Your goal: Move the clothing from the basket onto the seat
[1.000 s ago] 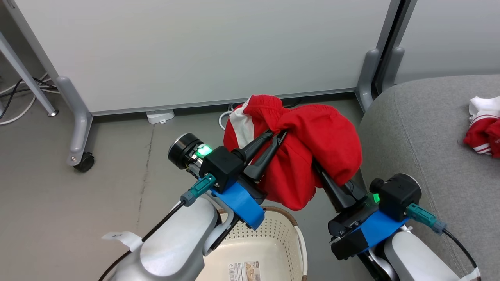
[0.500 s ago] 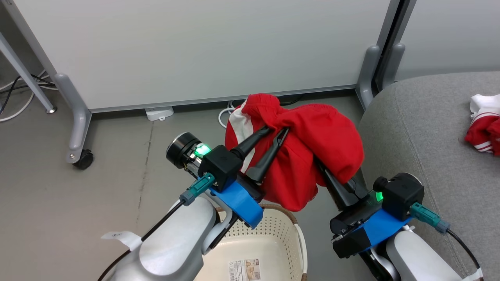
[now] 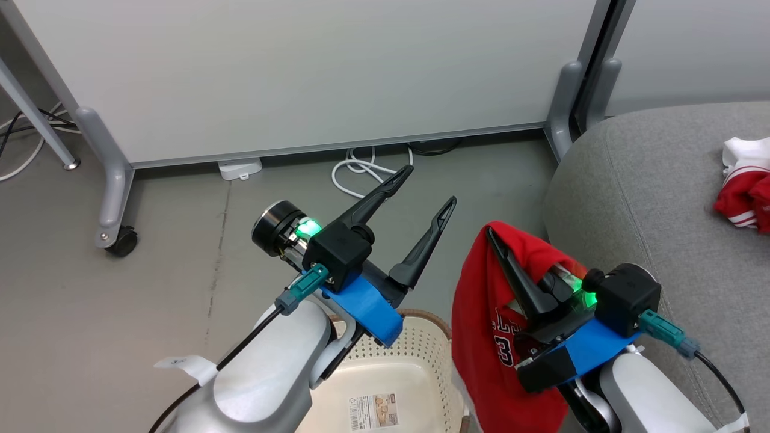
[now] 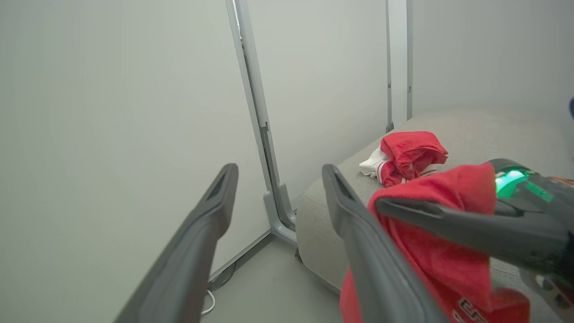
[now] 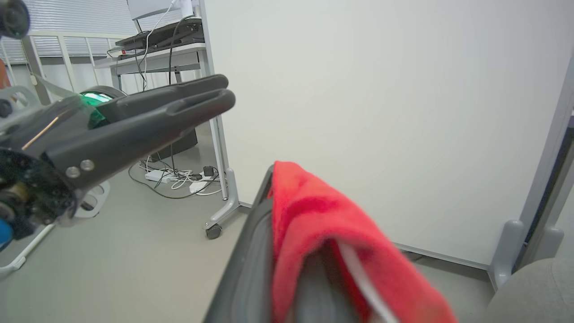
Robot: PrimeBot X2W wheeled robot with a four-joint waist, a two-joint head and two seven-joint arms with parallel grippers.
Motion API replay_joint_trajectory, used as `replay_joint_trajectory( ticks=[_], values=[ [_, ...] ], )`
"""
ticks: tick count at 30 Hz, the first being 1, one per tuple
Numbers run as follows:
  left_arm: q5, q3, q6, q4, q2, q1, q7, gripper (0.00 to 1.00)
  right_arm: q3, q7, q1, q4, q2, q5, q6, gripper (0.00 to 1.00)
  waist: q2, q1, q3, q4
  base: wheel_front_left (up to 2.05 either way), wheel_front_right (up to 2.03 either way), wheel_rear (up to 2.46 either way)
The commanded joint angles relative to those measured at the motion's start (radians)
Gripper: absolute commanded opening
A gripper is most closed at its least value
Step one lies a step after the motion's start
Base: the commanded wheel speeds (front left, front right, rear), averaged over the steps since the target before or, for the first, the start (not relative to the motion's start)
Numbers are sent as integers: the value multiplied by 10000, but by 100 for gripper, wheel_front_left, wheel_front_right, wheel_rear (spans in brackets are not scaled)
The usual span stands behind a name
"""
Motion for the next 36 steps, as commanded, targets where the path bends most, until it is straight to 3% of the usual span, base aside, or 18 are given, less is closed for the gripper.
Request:
replay_joint_trajectory(
  ticks=[1, 36],
  values=[
    [13, 60, 0, 14, 8, 11, -47, 100, -53, -8, 82, -25, 40, -36, 5, 0, -1, 0, 56, -69, 0, 0, 0],
    [-211, -1416, -9, 560, 299, -924, -38, 100, -2541, -8, 534, -479, 525, -709, 5, 0, -1, 0, 1585, -3128, 0, 0, 0]
  ],
)
